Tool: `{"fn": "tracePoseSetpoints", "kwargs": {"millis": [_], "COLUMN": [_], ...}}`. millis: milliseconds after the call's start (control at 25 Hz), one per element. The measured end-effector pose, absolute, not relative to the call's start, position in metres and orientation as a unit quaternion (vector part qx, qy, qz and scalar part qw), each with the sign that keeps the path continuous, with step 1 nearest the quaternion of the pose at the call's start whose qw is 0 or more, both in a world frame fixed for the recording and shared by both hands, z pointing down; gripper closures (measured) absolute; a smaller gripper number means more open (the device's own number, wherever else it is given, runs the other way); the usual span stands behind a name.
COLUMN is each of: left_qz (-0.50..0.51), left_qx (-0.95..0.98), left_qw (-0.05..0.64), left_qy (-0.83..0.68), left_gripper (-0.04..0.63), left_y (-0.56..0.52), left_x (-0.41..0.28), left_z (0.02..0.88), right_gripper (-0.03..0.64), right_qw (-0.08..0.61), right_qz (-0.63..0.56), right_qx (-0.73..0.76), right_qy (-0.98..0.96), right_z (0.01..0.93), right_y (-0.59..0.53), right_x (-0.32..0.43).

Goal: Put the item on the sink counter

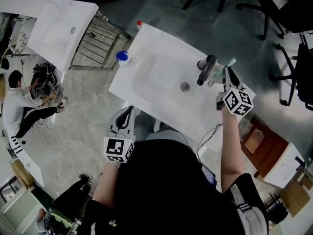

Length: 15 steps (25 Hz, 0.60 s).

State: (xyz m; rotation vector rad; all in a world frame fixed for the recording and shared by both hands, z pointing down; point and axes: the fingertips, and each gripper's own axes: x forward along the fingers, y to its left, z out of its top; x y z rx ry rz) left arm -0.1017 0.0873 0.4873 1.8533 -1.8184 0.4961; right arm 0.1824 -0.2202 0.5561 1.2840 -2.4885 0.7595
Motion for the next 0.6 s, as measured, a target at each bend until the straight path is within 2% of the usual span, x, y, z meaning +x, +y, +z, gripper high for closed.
{"fn": "tracePoseSetpoints", "kwargs": {"millis": [600], "left_qz": [0.169], "left_qx": [0.682], "left_qw": [0.237], "left_qy": [-0.671], "left_gripper": [0.572], "left_y": [0.106], "left_x": [-0.108], "left_z": [0.483], "right_gripper": [0.571], "right_qw": [0.109], "right_qz": [0.249], "right_qx": [0.451], "right_qy": [-0.85], "right_z": [0.534], "right_y": [-0.2], "right_x": [0.185]}}
